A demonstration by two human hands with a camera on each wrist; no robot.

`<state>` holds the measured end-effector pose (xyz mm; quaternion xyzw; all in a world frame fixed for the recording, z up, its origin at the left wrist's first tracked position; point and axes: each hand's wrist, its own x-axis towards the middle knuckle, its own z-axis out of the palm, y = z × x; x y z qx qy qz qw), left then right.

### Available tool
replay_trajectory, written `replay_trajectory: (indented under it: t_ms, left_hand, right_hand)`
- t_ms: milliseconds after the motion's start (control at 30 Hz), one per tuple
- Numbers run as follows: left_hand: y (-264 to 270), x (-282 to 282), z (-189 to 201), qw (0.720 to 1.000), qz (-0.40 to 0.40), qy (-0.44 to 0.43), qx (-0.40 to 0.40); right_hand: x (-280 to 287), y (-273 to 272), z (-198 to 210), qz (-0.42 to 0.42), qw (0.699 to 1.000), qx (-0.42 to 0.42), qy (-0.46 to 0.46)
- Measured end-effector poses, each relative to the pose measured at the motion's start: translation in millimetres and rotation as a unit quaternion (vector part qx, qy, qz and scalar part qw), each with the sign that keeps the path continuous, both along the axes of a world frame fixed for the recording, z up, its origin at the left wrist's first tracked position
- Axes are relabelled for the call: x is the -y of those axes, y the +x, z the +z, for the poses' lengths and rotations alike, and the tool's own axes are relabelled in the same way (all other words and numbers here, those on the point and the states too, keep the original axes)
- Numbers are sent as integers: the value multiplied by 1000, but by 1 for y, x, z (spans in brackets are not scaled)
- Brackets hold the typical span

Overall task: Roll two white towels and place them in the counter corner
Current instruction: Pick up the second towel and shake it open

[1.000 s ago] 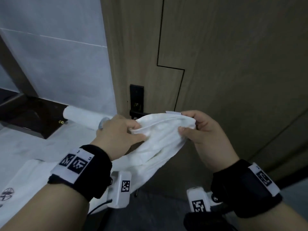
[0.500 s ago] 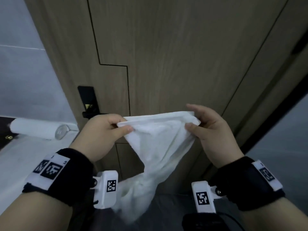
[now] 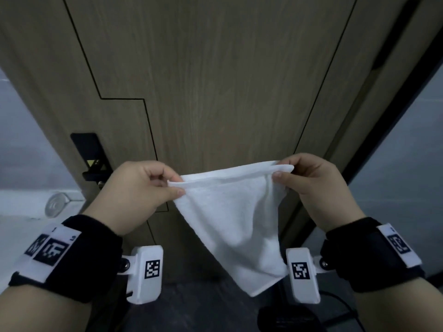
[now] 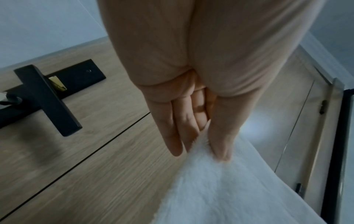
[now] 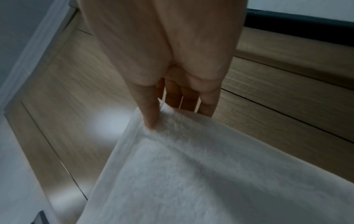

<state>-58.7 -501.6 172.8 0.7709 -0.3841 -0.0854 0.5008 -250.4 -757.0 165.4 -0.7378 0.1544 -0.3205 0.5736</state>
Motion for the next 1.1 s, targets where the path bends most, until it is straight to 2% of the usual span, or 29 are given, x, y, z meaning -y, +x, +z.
replay_trajectory:
  t_ms: [367, 567, 1100]
  left_hand:
    - [4, 1, 11, 999, 21, -44, -14]
    - [9, -4, 10, 997, 46, -65, 19]
    - [9, -25, 3, 993, 107, -57, 3]
  right_hand:
    - [-1, 4, -7, 24, 998, -51, 28]
    - [-10, 13, -7, 28, 996, -33, 76]
    - [-16, 38, -14, 59, 987, 30, 146]
